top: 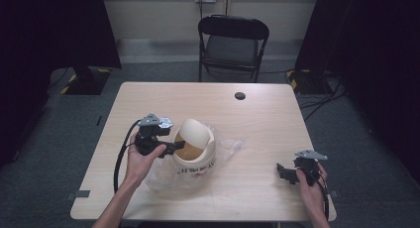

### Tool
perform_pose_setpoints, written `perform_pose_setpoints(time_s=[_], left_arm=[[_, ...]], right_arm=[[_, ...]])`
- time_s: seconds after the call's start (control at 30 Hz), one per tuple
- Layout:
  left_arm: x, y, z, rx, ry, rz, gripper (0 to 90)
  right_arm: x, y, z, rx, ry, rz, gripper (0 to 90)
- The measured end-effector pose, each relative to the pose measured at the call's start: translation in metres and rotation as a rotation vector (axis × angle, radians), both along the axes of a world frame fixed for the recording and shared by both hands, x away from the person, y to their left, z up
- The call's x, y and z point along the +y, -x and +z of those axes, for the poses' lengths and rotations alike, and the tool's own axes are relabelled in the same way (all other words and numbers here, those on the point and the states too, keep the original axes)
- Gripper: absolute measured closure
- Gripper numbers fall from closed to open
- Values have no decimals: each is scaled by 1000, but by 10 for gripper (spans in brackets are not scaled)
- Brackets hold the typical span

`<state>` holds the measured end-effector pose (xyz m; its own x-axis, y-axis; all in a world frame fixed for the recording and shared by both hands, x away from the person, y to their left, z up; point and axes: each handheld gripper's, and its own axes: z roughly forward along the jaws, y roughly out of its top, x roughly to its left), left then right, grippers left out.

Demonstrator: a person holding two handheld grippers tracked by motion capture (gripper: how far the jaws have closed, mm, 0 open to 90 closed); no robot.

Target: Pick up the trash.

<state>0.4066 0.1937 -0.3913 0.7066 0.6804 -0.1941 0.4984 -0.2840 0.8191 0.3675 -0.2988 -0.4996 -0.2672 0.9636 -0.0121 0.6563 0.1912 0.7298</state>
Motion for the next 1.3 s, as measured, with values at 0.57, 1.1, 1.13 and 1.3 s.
perform_pose_setpoints(time_s=[0.57,1.1,1.13,1.3], left_arm=[[70,-5,2,-61,89,99,158],[80,-59,-43,11,-97,115,178],[82,-62,-45,11,-97,128,179],[85,-77,-63,17,-178,182,191]], right_arm=[[1,-1,0,-1,3,-2,98],[1,-1,0,-1,3,-2,98],[1,-1,0,-1,3,-2,98],[1,-1,0,-1,3,-3,99]])
